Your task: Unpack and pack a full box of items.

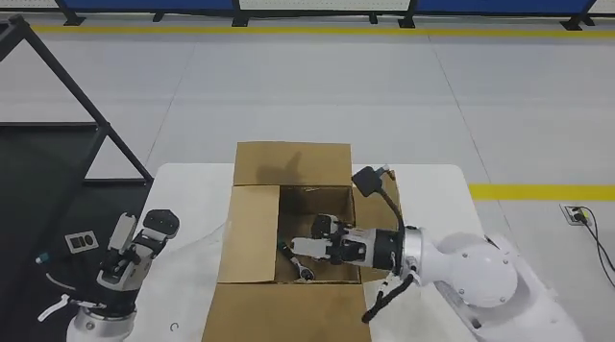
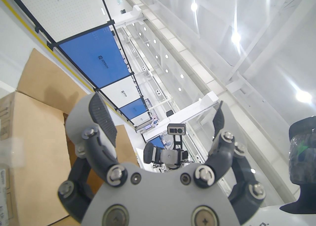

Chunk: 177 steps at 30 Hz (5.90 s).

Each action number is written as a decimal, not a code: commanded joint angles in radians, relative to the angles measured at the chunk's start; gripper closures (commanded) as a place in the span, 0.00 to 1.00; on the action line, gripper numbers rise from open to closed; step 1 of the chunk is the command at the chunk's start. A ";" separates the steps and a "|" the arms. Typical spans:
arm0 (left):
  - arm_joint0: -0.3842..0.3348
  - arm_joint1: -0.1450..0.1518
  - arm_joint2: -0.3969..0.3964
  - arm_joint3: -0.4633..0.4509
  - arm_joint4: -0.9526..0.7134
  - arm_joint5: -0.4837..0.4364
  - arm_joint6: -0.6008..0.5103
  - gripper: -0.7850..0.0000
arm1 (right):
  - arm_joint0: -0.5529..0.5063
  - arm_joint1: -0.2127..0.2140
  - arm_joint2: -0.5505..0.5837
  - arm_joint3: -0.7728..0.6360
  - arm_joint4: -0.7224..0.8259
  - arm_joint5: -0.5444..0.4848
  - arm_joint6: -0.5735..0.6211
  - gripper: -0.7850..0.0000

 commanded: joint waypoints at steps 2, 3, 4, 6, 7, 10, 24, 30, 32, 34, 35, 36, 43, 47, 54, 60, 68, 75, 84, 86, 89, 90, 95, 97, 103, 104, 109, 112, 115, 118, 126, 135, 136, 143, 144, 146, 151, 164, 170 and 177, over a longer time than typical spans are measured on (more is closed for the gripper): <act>0.013 0.001 -0.032 0.006 -0.006 -0.002 0.013 0.00 | 0.117 -0.030 -0.097 0.101 0.020 0.041 0.013 0.00; 0.019 0.002 -0.042 0.009 -0.011 -0.002 0.020 0.00 | 0.149 -0.041 -0.128 0.141 0.036 0.045 0.019 0.00; 0.025 0.002 -0.052 0.011 -0.015 -0.001 0.024 0.00 | 0.179 -0.053 -0.159 0.185 0.049 0.045 0.025 0.00; 0.038 0.002 -0.067 0.014 -0.021 -0.001 0.029 0.00 | 0.228 -0.078 -0.217 0.274 0.067 0.048 0.028 0.00; 0.045 0.002 -0.072 0.014 -0.026 -0.001 0.028 0.00 | 0.245 -0.091 -0.244 0.316 0.087 0.038 0.030 0.00; 0.062 0.003 -0.081 0.018 -0.027 0.002 0.023 0.00 | 0.282 -0.127 -0.315 0.435 0.112 0.006 0.020 0.00; 0.064 0.003 -0.044 0.018 -0.001 0.016 0.019 0.00 | 0.303 -0.239 -0.425 0.729 0.230 -0.130 -0.039 0.00; 0.066 0.003 -0.043 0.018 0.006 0.019 0.027 0.00 | 0.306 -0.266 -0.417 0.753 0.264 -0.213 -0.037 0.00; 0.067 0.003 -0.042 0.017 0.006 0.019 0.032 0.00 | 0.306 -0.273 -0.408 0.752 0.277 -0.244 -0.043 0.00; 0.068 0.003 -0.043 0.016 0.009 0.018 0.038 0.00 | 0.310 -0.279 -0.401 0.745 0.282 -0.266 -0.042 0.00; 0.069 0.003 -0.044 0.015 0.009 0.018 0.038 0.00 | 0.314 -0.282 -0.399 0.740 0.280 -0.271 -0.043 0.00; 0.069 0.003 -0.045 0.014 0.009 0.017 0.041 0.00 | 0.318 -0.286 -0.397 0.733 0.281 -0.275 -0.043 0.00; 0.079 0.003 -0.053 0.000 0.005 0.006 0.050 0.00 | 0.345 -0.318 -0.397 0.714 0.291 -0.306 -0.051 0.00; 0.105 0.003 -0.066 -0.048 -0.022 -0.010 0.036 0.00 | 0.368 -0.346 -0.413 0.725 0.311 -0.330 -0.036 0.00; 0.159 0.007 -0.086 -0.131 -0.140 -0.002 -0.087 0.00 | 0.412 -0.410 -0.454 0.808 0.359 -0.375 -0.035 0.00; 0.176 0.012 -0.088 -0.129 -0.126 -0.008 -0.161 0.00 | 0.415 -0.468 -0.464 0.919 0.475 -0.461 -0.022 0.00; 0.174 0.008 -0.078 -0.112 -0.104 -0.029 -0.086 0.00 | 0.412 -0.523 -0.474 1.035 0.501 -0.523 -0.024 0.00; 0.148 -0.005 -0.090 -0.084 -0.106 -0.003 0.165 0.00 | 0.419 -0.568 -0.505 1.081 0.429 -0.533 -0.043 0.00; 0.146 -0.010 -0.086 -0.075 -0.046 0.008 0.232 0.00 | 0.426 -0.577 -0.508 1.094 0.414 -0.535 -0.025 0.00; 0.146 -0.010 -0.086 -0.075 -0.046 0.008 0.232 0.00 | 0.426 -0.577 -0.508 1.094 0.414 -0.535 -0.025 0.00; 0.146 -0.010 -0.086 -0.075 -0.046 0.008 0.232 0.00 | 0.426 -0.577 -0.508 1.094 0.414 -0.535 -0.025 0.00; 0.146 -0.010 -0.086 -0.075 -0.046 0.008 0.232 0.00 | 0.421 -0.577 -0.509 1.091 0.412 -0.534 -0.028 0.00; 0.136 -0.010 -0.083 -0.079 -0.034 0.029 0.235 0.00 | 0.385 -0.590 -0.513 1.055 0.370 -0.485 -0.079 0.00; 0.134 -0.011 -0.084 -0.079 -0.027 0.036 0.236 0.00 | 0.384 -0.602 -0.520 1.058 0.352 -0.473 -0.097 0.00; 0.147 -0.011 -0.095 -0.077 -0.015 0.078 0.230 0.00 | 0.391 -0.646 -0.540 1.121 0.325 -0.442 -0.119 0.00; 0.150 -0.012 -0.095 -0.075 -0.014 0.083 0.231 0.00 | 0.392 -0.654 -0.541 1.135 0.324 -0.438 -0.122 0.00; 0.165 -0.012 -0.073 -0.063 0.009 0.129 0.208 0.00 | 0.395 -0.684 -0.536 1.205 0.329 -0.440 -0.126 0.00; 0.162 -0.013 -0.053 -0.048 0.037 0.152 0.216 0.00 | 0.397 -0.696 -0.525 1.240 0.333 -0.453 -0.131 0.00; 0.148 -0.016 -0.031 -0.024 0.055 0.178 0.240 0.00 | 0.395 -0.705 -0.512 1.265 0.334 -0.475 -0.132 0.00; 0.136 -0.017 -0.010 -0.007 0.073 0.200 0.253 0.00 | 0.390 -0.711 -0.499 1.281 0.330 -0.497 -0.139 0.00; 0.126 -0.019 0.016 0.013 0.093 0.217 0.254 0.00 | 0.375 -0.710 -0.463 1.289 0.284 -0.550 -0.184 0.00; 0.125 -0.021 0.030 0.013 0.122 0.244 0.257 0.00 | 0.360 -0.662 -0.394 1.159 0.092 -0.585 -0.350 0.00; 0.125 -0.021 0.030 0.015 0.126 0.248 0.259 0.00 | 0.354 -0.651 -0.381 1.126 0.061 -0.578 -0.368 0.00; 0.121 -0.023 0.033 0.031 0.137 0.249 0.268 0.00 | 0.212 -0.547 -0.222 0.761 -0.182 -0.421 -0.426 0.00; 0.122 -0.023 0.033 0.033 0.137 0.248 0.268 0.00 | 0.179 -0.531 -0.193 0.695 -0.213 -0.389 -0.414 0.00; 0.122 -0.023 0.032 0.037 0.138 0.246 0.267 0.00 | 0.108 -0.503 -0.137 0.563 -0.269 -0.330 -0.385 0.00; 0.122 -0.023 0.035 0.043 0.143 0.254 0.256 0.00 | -0.052 -0.454 -0.021 0.285 -0.361 -0.241 -0.302 0.00; 0.081 -0.018 0.085 0.096 0.233 0.330 0.181 0.00 | -0.246 -0.411 0.075 -0.002 -0.446 -0.185 -0.222 0.00; 0.071 -0.018 0.098 0.104 0.247 0.326 0.175 0.00 | -0.255 -0.406 0.077 0.014 -0.425 -0.193 -0.215 0.00; 0.068 -0.018 0.108 0.111 0.262 0.327 0.173 0.00 | -0.247 -0.402 0.072 0.029 -0.408 -0.182 -0.173 0.00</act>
